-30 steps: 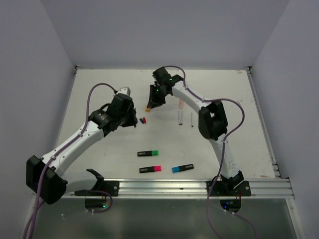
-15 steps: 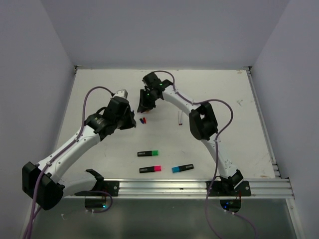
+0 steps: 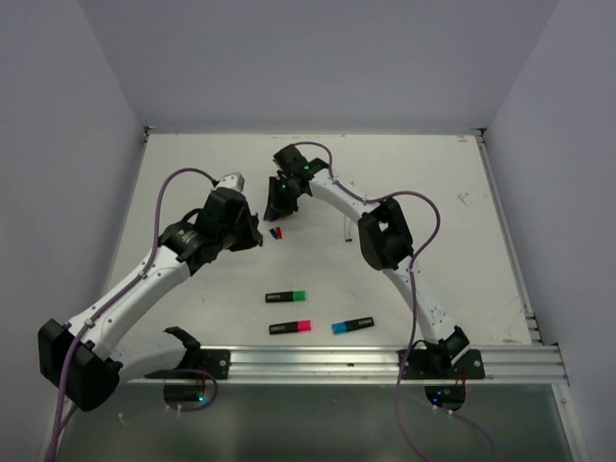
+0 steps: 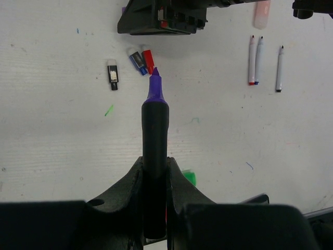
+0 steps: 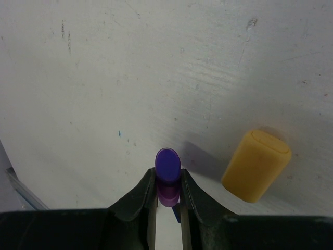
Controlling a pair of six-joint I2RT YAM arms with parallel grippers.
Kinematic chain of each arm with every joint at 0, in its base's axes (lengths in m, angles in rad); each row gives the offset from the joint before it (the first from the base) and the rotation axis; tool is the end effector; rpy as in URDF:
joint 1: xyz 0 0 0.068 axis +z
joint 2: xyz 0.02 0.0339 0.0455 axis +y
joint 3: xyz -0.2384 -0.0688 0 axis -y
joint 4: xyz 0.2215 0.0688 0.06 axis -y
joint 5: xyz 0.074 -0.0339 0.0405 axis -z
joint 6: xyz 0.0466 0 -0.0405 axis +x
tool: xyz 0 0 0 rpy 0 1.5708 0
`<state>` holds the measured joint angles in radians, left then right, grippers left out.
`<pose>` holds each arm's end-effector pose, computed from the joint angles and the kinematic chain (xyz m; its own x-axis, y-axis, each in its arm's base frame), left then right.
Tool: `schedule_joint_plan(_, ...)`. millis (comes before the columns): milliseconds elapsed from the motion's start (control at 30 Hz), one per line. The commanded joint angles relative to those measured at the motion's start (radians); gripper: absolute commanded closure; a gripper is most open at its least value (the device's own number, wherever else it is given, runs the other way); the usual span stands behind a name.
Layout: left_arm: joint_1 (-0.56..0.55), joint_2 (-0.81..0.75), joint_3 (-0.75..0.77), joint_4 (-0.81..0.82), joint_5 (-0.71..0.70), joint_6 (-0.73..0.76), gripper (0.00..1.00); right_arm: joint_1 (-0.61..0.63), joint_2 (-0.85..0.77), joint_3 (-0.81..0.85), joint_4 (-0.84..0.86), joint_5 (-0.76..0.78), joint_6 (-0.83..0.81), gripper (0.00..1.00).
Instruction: Open the pen caps
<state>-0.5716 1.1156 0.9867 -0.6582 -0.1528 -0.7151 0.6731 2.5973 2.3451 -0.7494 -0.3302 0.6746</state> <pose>0.1950 -0.1170 0.2736 -0.7411 -0.2938 -0.6037 -0.0551 0.9227 -0.3815 0.3949 0.3342 0.1403 -0.9680 -0.0162 -0.2503 -0.1559 0.8205 0.5499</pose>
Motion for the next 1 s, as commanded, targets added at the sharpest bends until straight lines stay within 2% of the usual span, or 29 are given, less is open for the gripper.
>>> schedule_joint_plan(0,0.007,-0.022,0.01,-0.003,0.002,-0.006,1.0,-0.003,0.02,0.072,0.002,0.011,0.019,0.8)
schedule_joint_plan(300,0.012,-0.025,-0.002,0.002,0.012,0.0,1.0,-0.004,0.052,0.129,-0.022,0.034,-0.001,0.64)
schedule_joint_plan(333,0.012,-0.025,-0.002,0.008,0.016,0.002,1.0,-0.004,0.04,0.129,-0.016,0.033,-0.006,0.58)
schedule_joint_plan(533,0.015,-0.016,0.012,0.019,0.028,0.009,1.0,-0.009,-0.002,0.135,0.005,0.031,-0.012,0.54)
schedule_joint_plan(700,0.015,-0.002,0.029,0.075,0.065,0.017,1.0,-0.079,-0.138,0.129,0.018,0.058,0.049,0.52)
schedule_joint_plan(767,0.015,0.016,0.027,0.127,0.11,0.023,1.0,-0.142,-0.225,0.111,0.015,0.068,0.062,0.51)
schedule_joint_plan(867,0.015,0.079,0.024,0.21,0.199,0.028,1.0,-0.23,-0.327,0.037,-0.036,0.117,0.049,0.5)
schedule_joint_plan(967,0.013,0.167,0.029,0.299,0.271,0.02,1.0,-0.297,-0.477,-0.111,-0.099,0.154,-0.003,0.49)
